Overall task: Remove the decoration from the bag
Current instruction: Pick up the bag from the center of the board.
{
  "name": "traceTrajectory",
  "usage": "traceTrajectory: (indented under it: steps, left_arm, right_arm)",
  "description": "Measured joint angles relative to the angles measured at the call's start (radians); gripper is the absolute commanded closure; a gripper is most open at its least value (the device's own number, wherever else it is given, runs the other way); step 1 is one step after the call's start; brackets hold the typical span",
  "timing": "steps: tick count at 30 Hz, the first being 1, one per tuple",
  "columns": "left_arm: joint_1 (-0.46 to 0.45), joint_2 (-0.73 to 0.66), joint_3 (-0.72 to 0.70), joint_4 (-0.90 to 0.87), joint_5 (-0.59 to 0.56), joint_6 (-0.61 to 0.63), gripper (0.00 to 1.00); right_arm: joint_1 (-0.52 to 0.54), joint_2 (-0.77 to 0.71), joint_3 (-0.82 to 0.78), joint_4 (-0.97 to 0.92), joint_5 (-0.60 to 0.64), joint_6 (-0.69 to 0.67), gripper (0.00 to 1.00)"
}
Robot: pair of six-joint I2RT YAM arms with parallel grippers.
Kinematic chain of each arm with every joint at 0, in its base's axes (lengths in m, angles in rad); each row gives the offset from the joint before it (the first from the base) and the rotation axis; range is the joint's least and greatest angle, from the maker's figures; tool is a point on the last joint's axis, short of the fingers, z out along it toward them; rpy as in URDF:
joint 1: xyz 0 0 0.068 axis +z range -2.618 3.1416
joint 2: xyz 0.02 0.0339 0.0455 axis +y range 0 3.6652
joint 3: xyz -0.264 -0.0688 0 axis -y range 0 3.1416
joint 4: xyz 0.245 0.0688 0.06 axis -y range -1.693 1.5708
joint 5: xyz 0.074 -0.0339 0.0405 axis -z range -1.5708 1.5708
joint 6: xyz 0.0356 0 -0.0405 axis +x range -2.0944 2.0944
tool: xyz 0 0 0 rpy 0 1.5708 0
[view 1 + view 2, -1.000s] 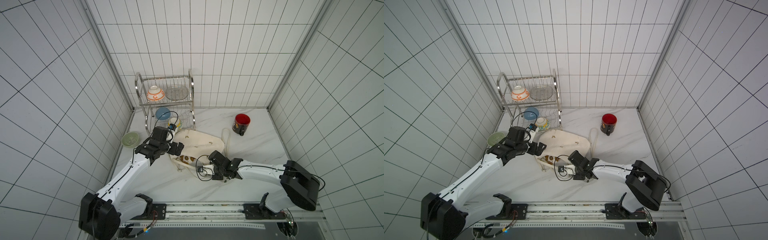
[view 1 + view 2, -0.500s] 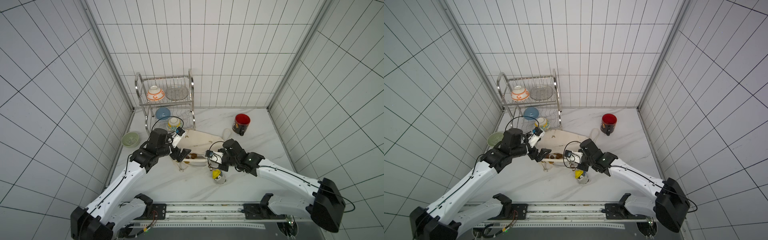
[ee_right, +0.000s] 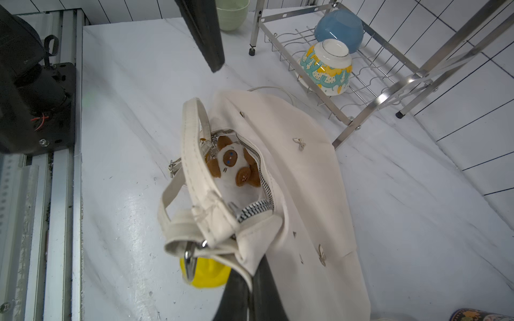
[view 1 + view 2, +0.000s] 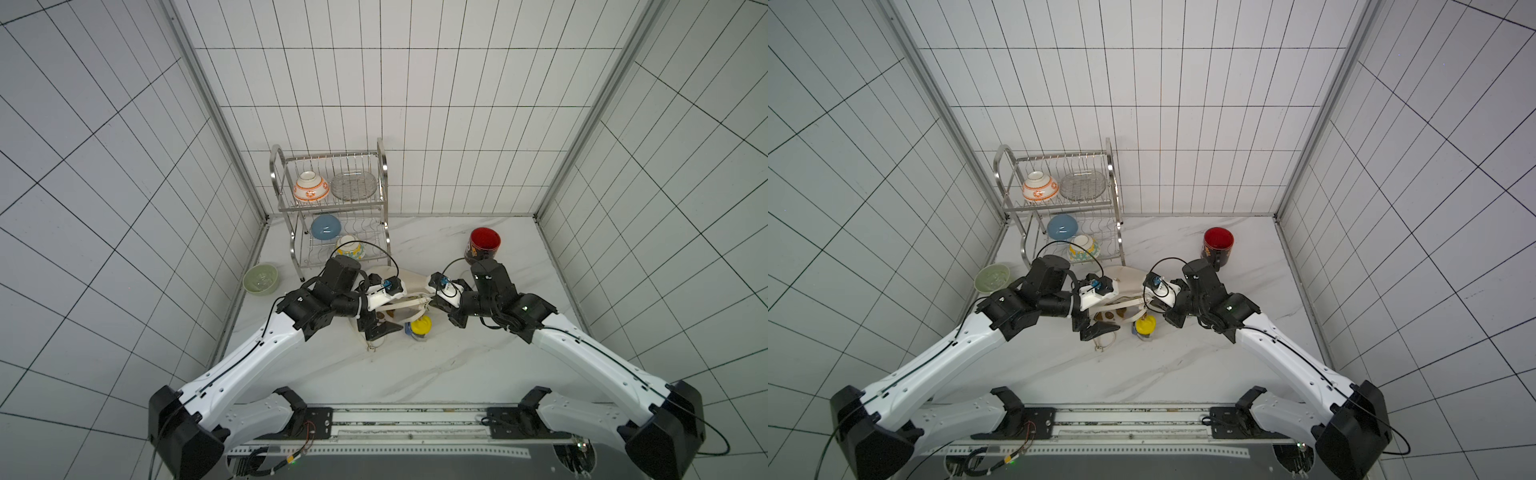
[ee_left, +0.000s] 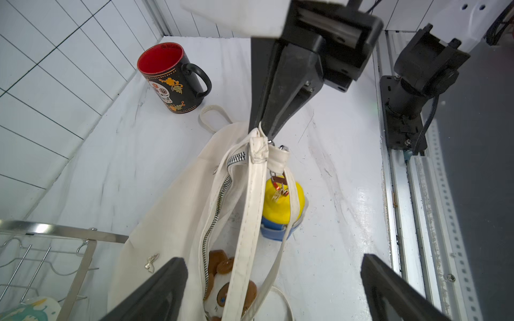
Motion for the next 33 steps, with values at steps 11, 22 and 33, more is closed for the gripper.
traceTrajectory:
  steps: [11,22,33]
  left_arm:
    - [-0.102,0.071,-0.046,0.194,-0.097,0.045,0.02]
    - [-0.116,0.149,-0.051,0.296,-0.22,0.015,0.36]
    - [-0.115,0.162,-0.007,0.292,-0.233,0.011,0.66]
  right_arm:
    - [-0.023,0.001,0.018,-0.016,-0.068,0.055,1.0]
    - [-0.03,0.007,0.021,-0.016,-0.126,0.089,1.0]
    - [-0.034,0.016,0.021,-0.006,-0.171,0.112,1.0]
